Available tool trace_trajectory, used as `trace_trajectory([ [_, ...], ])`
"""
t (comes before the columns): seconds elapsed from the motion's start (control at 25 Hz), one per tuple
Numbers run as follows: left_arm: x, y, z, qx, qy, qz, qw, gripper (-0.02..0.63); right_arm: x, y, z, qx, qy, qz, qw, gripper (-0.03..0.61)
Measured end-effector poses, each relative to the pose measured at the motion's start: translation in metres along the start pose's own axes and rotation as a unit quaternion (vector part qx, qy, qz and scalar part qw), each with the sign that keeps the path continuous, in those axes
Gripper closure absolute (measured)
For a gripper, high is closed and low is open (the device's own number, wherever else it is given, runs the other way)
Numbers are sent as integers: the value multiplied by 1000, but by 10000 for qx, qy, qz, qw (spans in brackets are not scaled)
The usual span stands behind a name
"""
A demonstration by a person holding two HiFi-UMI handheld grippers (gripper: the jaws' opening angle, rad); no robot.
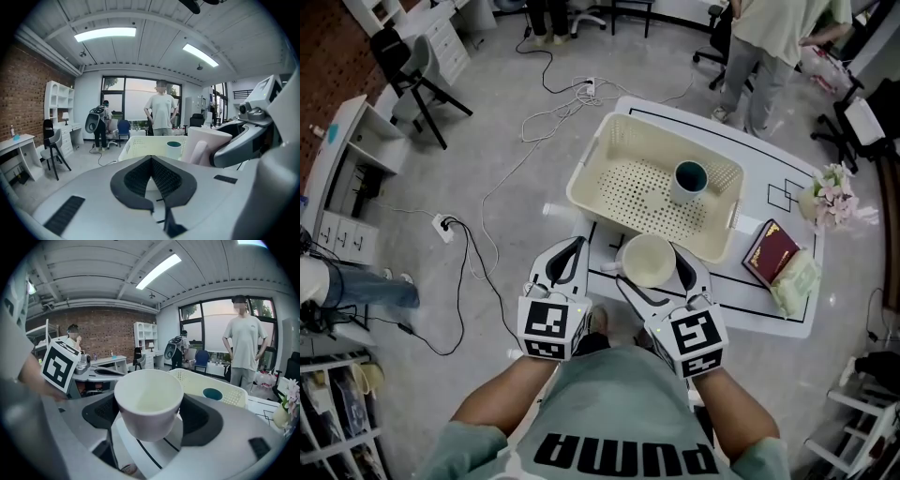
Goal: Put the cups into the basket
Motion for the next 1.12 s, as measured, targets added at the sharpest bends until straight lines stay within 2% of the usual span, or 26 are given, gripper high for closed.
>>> trace_trajectory([
  [0.64,45,-37,37,-141,-350,266,9989,607,-26,-48,68,-223,144,-7,9996,192],
  [1.12,72,-75,39,-30,-456,366,9983,607,-51,-101,83,8,133,6,9999,192],
])
Point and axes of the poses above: the fingertips, and each gripper's own axes: y backward along the fingers, x to its left, z out of its top, the point moved 4 cm from there along y, backward along the fingers, and after that the axes turned 13 degrees about -y, right-handed, at the moved point
